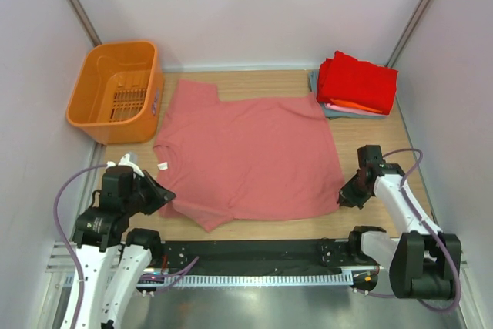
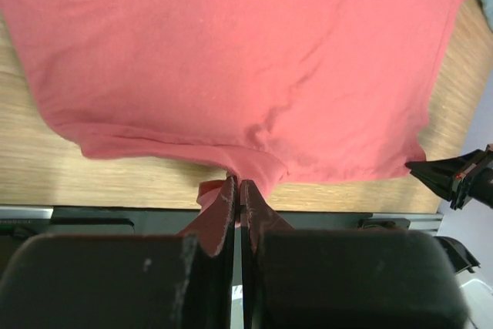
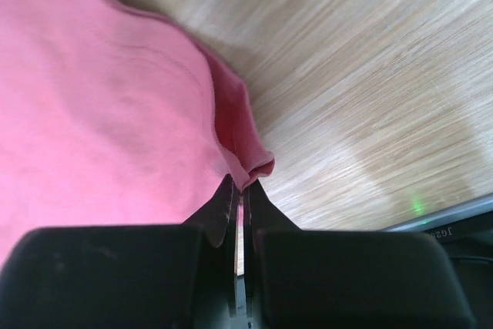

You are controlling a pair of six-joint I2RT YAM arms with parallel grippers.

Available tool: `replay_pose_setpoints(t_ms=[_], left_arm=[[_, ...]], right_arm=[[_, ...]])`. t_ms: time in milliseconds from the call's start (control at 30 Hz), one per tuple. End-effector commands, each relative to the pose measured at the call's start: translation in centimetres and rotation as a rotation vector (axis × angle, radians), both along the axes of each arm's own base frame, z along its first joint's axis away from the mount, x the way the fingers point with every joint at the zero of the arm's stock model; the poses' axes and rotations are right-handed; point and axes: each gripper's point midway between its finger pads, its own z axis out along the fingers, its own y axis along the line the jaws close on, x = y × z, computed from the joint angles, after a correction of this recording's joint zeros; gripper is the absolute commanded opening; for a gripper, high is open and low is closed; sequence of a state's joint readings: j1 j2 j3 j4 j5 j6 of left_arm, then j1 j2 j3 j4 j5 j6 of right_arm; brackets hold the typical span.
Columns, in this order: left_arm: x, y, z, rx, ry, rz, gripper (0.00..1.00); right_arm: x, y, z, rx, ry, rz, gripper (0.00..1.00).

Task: Fold and stack the t-shirts
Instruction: Fold the tshirt

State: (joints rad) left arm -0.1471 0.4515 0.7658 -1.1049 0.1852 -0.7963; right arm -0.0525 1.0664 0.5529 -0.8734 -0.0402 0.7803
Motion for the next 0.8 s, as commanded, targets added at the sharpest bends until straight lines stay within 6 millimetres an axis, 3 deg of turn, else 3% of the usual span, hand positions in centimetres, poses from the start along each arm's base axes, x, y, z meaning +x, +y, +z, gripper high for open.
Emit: replay_pose_setpoints(t_ms=[0, 167, 300, 500, 633, 767], left_arm=[[-0.9, 0.7, 0.8, 0.041, 0.008, -0.002, 0.00], [-1.2, 1.3, 1.0, 0.053, 0.007, 0.038, 0.00], [-0.1, 1.2, 1.4, 0.047, -0.001, 0.045, 0.00], [3.2, 1.1, 2.5, 0.101, -0.014, 0.006, 0.02], [5.9, 1.3, 3.5, 0.149, -0.015, -0.007, 0.02], [8.6, 1.8, 3.1, 0.218, 0.024, -0.019, 0.01]], right_arm=[[1.0, -0.2, 2.4, -0.021, -0.113, 0.016, 0.01], [1.3, 0.6, 3.5, 0.018, -0.189, 0.049, 0.01], [3.9, 1.1, 5.5, 0.043, -0.291, 0.069, 0.01], [8.8, 0.7, 8.8, 0.019, -0.409, 0.112, 0.01], [11.9, 0.4, 9.8, 0.010, -0.450, 0.101, 0.01], [14.6, 0.0, 10.9, -0.011, -0.515, 0.086, 0.01]])
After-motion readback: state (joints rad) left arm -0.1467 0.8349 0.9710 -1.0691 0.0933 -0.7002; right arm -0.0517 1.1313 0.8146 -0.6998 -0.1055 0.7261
